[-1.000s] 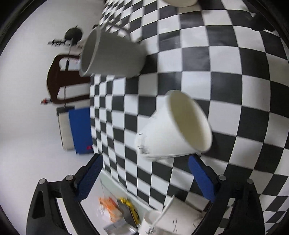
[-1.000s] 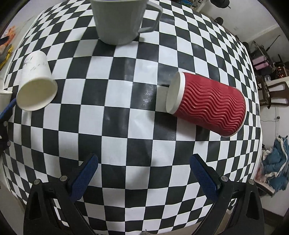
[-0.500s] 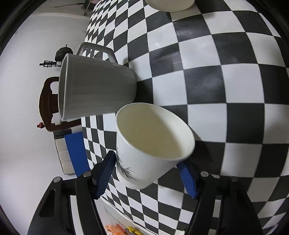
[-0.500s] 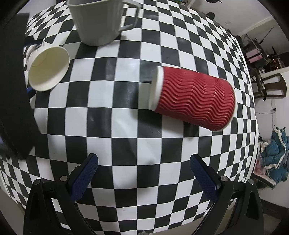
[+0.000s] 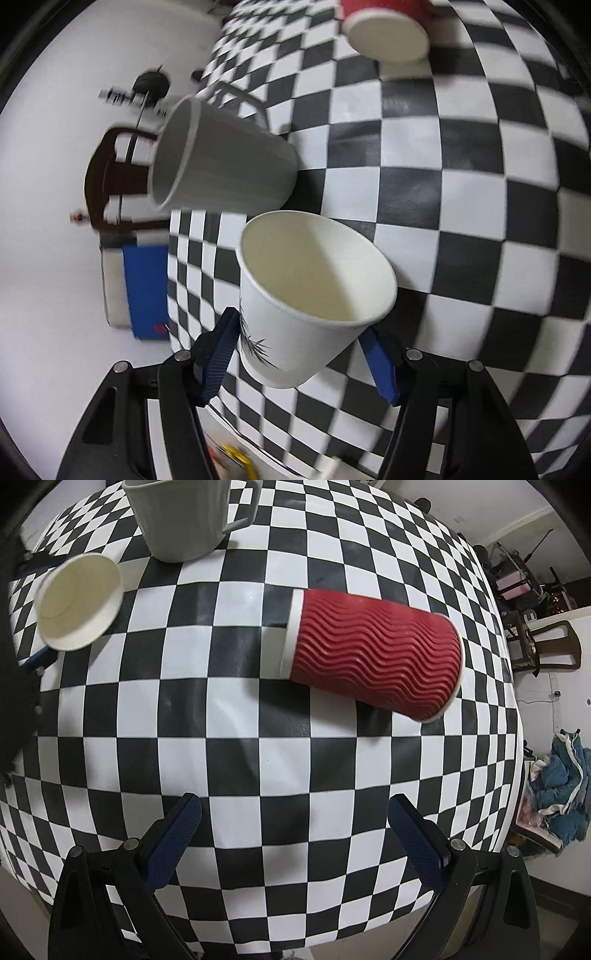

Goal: Flip cup upside down
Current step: 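Lift the white cup with the left tool, turning its open end up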

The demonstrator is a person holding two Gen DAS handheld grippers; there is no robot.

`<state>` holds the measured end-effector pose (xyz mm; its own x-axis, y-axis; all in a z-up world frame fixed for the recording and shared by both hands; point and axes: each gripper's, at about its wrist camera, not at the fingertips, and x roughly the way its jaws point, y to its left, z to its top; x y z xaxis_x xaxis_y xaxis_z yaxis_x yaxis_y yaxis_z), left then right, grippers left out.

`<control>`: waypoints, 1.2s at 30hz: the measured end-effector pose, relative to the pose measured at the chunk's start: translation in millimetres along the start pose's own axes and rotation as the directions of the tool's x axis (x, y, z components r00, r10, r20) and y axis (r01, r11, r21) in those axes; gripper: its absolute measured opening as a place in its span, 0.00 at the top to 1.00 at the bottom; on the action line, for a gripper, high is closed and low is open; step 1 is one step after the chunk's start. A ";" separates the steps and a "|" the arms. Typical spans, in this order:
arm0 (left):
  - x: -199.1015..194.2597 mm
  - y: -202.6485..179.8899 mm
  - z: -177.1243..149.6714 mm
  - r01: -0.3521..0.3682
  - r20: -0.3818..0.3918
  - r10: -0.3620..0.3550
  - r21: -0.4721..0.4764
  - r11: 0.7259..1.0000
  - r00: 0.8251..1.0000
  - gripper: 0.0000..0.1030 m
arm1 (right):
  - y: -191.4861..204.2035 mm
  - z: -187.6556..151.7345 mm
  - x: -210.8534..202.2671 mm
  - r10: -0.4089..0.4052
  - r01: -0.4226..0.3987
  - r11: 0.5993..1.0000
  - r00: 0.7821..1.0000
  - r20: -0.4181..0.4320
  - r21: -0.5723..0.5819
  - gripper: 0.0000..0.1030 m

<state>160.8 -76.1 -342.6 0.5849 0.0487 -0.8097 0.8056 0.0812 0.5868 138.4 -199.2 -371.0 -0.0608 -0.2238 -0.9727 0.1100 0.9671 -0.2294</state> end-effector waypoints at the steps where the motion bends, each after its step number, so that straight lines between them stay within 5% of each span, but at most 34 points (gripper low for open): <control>1: -4.0 1.9 -1.4 0.012 -0.004 -0.013 -0.032 0.999 1.000 0.40 | 0.0 -3.5 -0.2 0.002 -0.002 1.000 1.000 -0.003 0.002 0.01; 6: -30.8 13.7 -9.9 0.110 -0.045 -0.127 -0.282 0.953 0.991 0.40 | -0.9 -20.2 0.6 0.014 -0.014 1.000 1.000 -0.014 0.003 0.01; 10: -53.1 17.0 -20.5 0.192 -0.056 -0.256 -0.513 0.837 0.965 0.40 | -4.7 -32.8 -1.4 0.021 -0.021 1.000 1.000 -0.017 -0.001 0.01; 14: -69.0 8.4 -30.2 0.239 -0.050 -0.388 -0.713 0.659 0.920 0.40 | -12.0 -46.5 -3.2 0.033 -0.033 0.999 0.999 -0.023 -0.004 0.01; 18: -75.8 -10.7 -39.8 0.259 -0.007 -0.522 -0.863 0.435 0.853 0.40 | -22.4 -57.2 0.0 0.037 -0.037 0.999 0.999 -0.040 -0.011 0.01; 21: -76.3 -23.9 -46.5 0.265 0.056 -0.606 -0.928 0.261 0.793 0.40 | -30.9 -63.9 4.4 0.033 -0.034 0.999 0.998 -0.052 -0.015 0.01; 25: -74.4 -41.3 -47.8 0.268 0.149 -0.669 -0.960 0.077 0.729 0.40 | -44.2 -69.9 13.9 0.039 -0.039 0.999 0.996 -0.078 -0.011 0.01; 30: -59.7 -54.2 -35.8 0.258 0.230 -0.708 -0.964 -0.070 0.668 0.40 | -58.6 -74.1 25.7 0.050 -0.050 0.999 0.993 -0.103 0.004 0.01; 33: -45.4 -61.1 -30.7 0.234 0.297 -0.724 -0.954 -0.189 0.622 0.40 | -64.6 -75.7 31.1 0.059 -0.057 0.998 0.992 -0.113 0.018 0.01; 36: -32.5 -62.1 -31.7 0.207 0.319 -0.723 -0.948 -0.242 0.613 0.39 | -71.3 -77.5 34.5 0.066 -0.063 0.998 0.991 -0.117 0.031 0.01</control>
<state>88.8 -51.1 -353.0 -0.1943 -0.3461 -0.9178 -0.1637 0.9340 -0.3176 51.5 -266.5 -385.5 -0.1693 -0.1436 -0.9751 0.1445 0.9750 -0.1686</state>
